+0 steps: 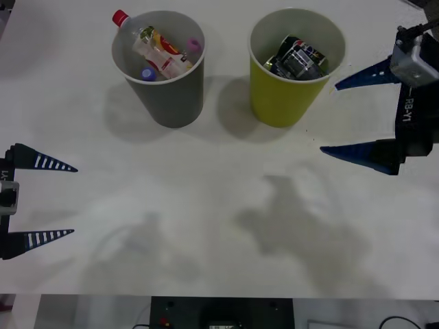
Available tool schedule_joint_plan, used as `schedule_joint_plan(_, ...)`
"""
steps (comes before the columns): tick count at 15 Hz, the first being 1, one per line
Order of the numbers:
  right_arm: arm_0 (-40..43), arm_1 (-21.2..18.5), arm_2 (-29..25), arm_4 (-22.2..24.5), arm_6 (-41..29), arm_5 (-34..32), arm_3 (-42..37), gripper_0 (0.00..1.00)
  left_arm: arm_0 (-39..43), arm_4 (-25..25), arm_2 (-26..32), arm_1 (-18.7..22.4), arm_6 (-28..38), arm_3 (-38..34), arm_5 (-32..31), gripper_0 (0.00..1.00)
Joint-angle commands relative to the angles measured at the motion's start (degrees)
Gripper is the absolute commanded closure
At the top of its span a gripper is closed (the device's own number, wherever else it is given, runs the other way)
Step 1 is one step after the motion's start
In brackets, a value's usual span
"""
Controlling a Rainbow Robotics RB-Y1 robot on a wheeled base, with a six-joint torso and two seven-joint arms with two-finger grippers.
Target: Put the can into the green bin and the plastic bottle into the gray bin
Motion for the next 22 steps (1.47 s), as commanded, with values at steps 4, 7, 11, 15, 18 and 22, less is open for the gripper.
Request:
schedule_joint_plan(4, 18.07, -0.41, -10.19, -2.95, 13.26, -0.98, -5.08, 0.00, 0.00, 0.00, 0.00, 0.00, 0.00, 0.00, 0.00, 0.02)
schedule_joint_plan(7, 24.31, 0.21, -12.83, -3.12, 19.85, -1.15, -5.43, 0.00, 0.00, 0.00, 0.00, 0.00, 0.00, 0.00, 0.00, 0.02)
schedule_joint_plan(11, 29.50, 2.76, -15.47, -3.04, 26.01, -1.15, -5.35, 0.00, 0.00, 0.00, 0.00, 0.00, 0.00, 0.00, 0.00, 0.02)
schedule_joint_plan(15, 31.08, 6.10, -15.12, -2.68, 27.50, -1.42, -4.91, 0.00, 0.00, 0.00, 0.00, 0.00, 0.00, 0.00, 0.00, 0.02)
schedule_joint_plan(18, 30.02, 6.62, -13.27, -2.16, 28.12, -1.42, -2.53, 0.00, 0.00, 0.00, 0.00, 0.00, 0.00, 0.00, 0.00, 0.02)
schedule_joint_plan(22, 29.15, 6.62, -13.09, -2.16, 28.29, -1.59, -1.48, 0.00, 0.00, 0.00, 0.00, 0.00, 0.00, 0.00, 0.00, 0.02)
